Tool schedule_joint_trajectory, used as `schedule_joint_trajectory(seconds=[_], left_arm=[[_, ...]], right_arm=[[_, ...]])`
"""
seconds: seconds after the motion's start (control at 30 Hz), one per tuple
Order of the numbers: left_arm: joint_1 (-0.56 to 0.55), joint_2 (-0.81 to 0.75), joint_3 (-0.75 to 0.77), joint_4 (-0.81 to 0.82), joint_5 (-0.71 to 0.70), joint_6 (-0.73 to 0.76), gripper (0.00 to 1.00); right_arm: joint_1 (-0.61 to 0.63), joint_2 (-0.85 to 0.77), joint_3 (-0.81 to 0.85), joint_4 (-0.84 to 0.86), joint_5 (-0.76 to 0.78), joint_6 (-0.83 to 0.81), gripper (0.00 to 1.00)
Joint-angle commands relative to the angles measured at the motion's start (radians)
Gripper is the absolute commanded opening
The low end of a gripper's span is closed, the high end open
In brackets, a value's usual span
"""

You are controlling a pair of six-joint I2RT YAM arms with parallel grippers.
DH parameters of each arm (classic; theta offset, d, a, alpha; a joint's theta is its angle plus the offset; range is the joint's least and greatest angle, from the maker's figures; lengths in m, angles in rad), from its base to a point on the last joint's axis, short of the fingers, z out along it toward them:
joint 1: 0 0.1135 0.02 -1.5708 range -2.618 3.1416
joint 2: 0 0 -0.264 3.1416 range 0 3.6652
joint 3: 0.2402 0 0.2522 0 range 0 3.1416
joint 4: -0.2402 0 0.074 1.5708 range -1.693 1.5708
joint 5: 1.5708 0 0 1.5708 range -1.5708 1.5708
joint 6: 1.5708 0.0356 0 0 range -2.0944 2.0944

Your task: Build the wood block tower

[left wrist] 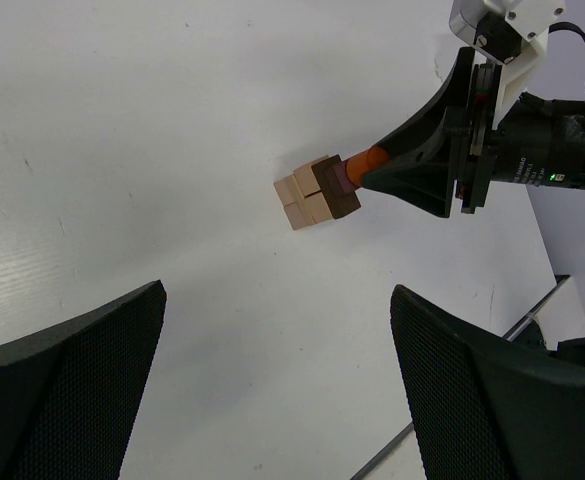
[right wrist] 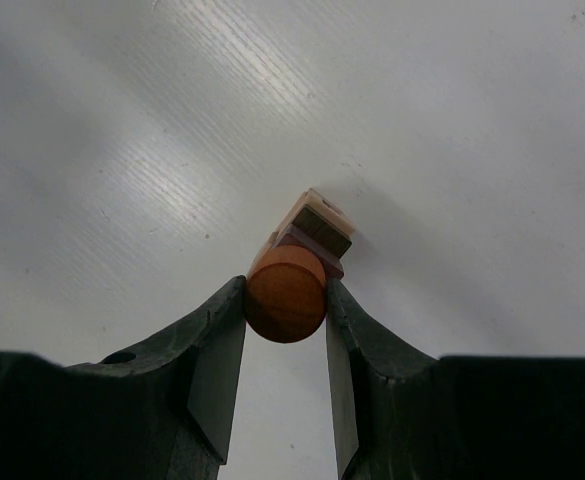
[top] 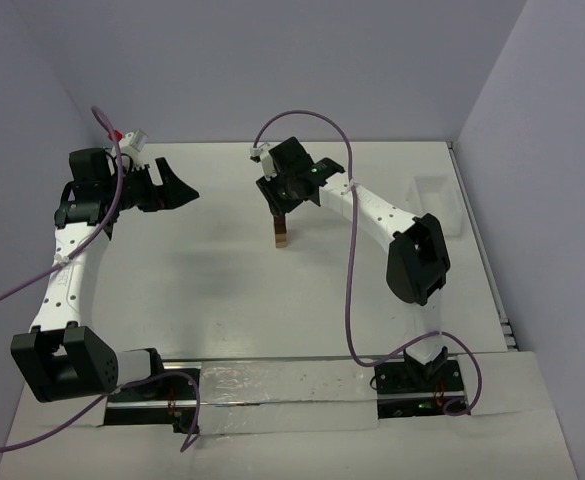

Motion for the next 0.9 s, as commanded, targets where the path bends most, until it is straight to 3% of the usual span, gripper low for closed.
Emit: schedule_joint_trajectory(seconds=[0.0, 0.87], left_arm=[[0.008, -0.014, 0.024, 0.035, 0.024, -0.005, 0.99], [0.008, -0.013, 0.022, 0.035, 0.026, -0.005, 0.99]], right_arm=[[0.006, -0.007, 0.049, -0.001, 0.007, -0.001, 0.23], [-0.004, -0.012, 0.045, -0.004, 0.009, -0.002, 0.25]])
